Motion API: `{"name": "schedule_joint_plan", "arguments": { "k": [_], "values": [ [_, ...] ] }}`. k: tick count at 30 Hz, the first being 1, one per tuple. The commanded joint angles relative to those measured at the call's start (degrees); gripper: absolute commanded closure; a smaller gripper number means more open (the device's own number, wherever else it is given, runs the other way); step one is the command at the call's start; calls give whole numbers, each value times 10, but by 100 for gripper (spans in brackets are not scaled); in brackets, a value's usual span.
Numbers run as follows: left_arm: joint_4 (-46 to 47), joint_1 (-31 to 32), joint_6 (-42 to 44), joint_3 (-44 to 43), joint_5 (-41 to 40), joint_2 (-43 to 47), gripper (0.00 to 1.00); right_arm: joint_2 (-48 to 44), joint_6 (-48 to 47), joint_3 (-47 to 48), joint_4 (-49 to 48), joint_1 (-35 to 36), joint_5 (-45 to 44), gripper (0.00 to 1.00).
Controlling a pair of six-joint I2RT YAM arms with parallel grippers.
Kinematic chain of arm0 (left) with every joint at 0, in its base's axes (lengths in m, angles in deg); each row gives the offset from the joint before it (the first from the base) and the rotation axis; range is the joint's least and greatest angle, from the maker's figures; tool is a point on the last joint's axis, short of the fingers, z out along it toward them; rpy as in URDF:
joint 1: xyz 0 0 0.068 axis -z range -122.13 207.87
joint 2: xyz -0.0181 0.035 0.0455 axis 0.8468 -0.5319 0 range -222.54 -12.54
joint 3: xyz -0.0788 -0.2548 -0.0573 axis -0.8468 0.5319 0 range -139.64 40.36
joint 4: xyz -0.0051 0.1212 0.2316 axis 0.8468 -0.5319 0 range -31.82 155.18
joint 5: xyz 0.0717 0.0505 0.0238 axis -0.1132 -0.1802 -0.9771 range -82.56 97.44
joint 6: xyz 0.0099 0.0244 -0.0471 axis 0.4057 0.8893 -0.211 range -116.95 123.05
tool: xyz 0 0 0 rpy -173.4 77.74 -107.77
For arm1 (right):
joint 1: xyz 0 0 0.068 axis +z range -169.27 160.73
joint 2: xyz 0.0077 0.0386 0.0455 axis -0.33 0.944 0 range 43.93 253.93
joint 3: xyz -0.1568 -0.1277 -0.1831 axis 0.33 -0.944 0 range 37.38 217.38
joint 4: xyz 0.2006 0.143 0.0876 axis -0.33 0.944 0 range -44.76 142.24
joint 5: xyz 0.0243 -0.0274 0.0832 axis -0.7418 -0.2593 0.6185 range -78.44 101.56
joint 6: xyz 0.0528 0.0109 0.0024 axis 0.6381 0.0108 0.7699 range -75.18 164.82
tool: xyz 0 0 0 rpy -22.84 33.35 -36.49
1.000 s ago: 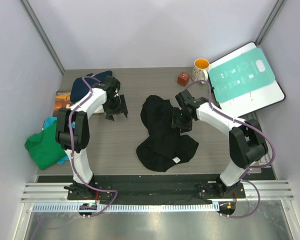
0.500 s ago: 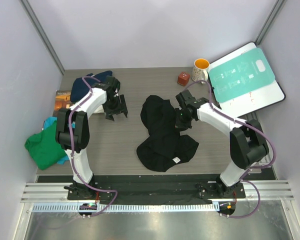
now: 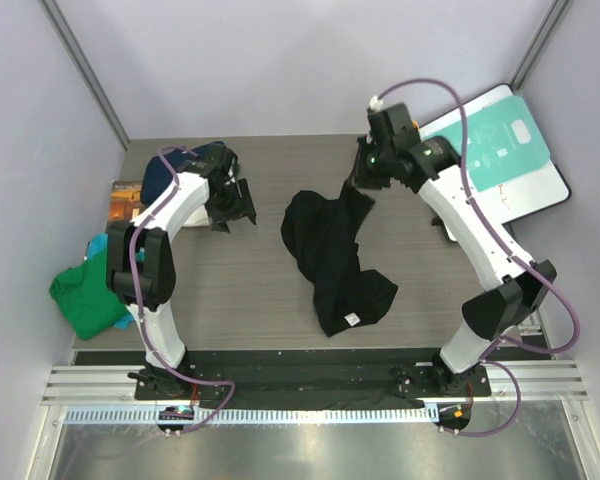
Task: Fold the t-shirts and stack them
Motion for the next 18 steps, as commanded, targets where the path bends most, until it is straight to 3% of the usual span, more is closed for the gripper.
{"name": "schedule_joint_plan", "arguments": {
  "k": [1,2,3,6,8,10,15,18],
  "values": [
    [0,3,-9,-32,16,71,28,29,-33,235,27,-2,0,99],
    [0,3,-10,-33,16,78,28,46,-38,293,37,-4,19,99],
    [-2,3,-13,-39,16,84,28,67,-45,415,46,-4,21,99],
    [-4,3,-17,-37,24,109,28,104,-33,537,24,-6,62,99],
    [15,3,-18,-19,34,133,28,45,-9,482,-85,-6,115,99],
    [34,3,-18,-4,38,145,28,1,24,366,-184,-7,151,99],
    [45,3,-14,19,49,146,28,-59,11,327,-174,-7,183,99],
    [46,3,-13,19,54,136,28,-112,-10,317,-169,-7,131,99]
  ]
}}
